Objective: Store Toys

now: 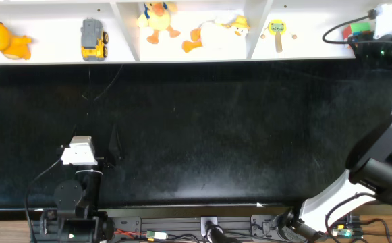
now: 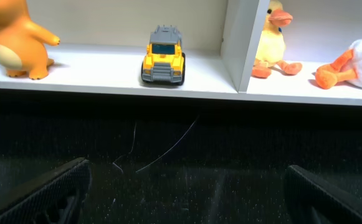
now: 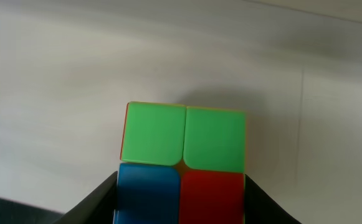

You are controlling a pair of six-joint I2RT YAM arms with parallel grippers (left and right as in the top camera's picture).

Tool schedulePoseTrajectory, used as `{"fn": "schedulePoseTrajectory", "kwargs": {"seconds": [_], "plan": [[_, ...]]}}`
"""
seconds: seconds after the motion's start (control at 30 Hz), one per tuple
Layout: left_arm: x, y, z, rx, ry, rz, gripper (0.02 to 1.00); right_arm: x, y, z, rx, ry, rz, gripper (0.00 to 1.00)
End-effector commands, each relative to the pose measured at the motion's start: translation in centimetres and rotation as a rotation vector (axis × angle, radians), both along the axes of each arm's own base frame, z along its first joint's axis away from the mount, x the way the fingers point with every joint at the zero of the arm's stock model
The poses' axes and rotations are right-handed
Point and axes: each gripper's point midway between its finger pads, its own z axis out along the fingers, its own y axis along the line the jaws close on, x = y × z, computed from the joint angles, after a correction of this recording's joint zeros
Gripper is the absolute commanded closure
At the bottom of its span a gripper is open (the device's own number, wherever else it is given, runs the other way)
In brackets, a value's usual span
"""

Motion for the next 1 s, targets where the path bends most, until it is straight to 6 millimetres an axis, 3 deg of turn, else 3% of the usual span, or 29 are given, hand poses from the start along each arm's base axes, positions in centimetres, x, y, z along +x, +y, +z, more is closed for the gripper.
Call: {"fn": "schedulePoseTrajectory", "kwargs": {"seconds": [0.03,0.13,0.2,0.27,0.3,0.33,0.53,0.63,0.8,1.0], "plan": [[0.0,-0.3,0.1,-0.011,-0.005,-0.013,0.02,1.4,0.0,0.5,0.0,-0.032,0.0,0.573],[0.0,-0.3,0.1,-0.011,-0.005,-0.013,0.02,1.9,-0.1,0.6,-0.01,-0.051,0.001,0.544],[0.0,-0.3,0.1,-0.011,-0.005,-0.013,0.02,2.1,-0.3,0.8,-0.017,-0.064,0.001,0.47],[0.0,-0.3,0.1,-0.011,-0.006,-0.013,0.02,2.3,-0.4,1.0,-0.025,-0.074,-0.002,0.266],[0.0,-0.3,0.1,-0.011,-0.006,-0.013,0.02,2.3,-0.4,1.0,-0.027,-0.075,-0.001,0.082],[0.0,-0.3,0.1,-0.011,-0.006,-0.013,0.023,2.3,-0.4,1.1,-0.027,-0.075,-0.001,0.005],[0.0,-0.3,0.1,-0.011,-0.005,-0.013,0.02,1.5,-1.2,2.0,-0.026,-0.055,-0.09,0.005],[0.0,-0.3,0.1,-0.011,-0.005,-0.013,0.02,0.2,-0.5,2.9,-0.025,-0.055,-0.091,0.003],[0.0,-0.3,0.1,-0.011,-0.005,-0.013,0.02,-3.2,1.3,3.3,-0.037,-0.071,-0.095,0.005],[0.0,-0.3,0.1,-0.011,-0.006,-0.013,0.02,-8.6,4.3,2.6,-0.014,-0.055,-0.113,0.007]]}}
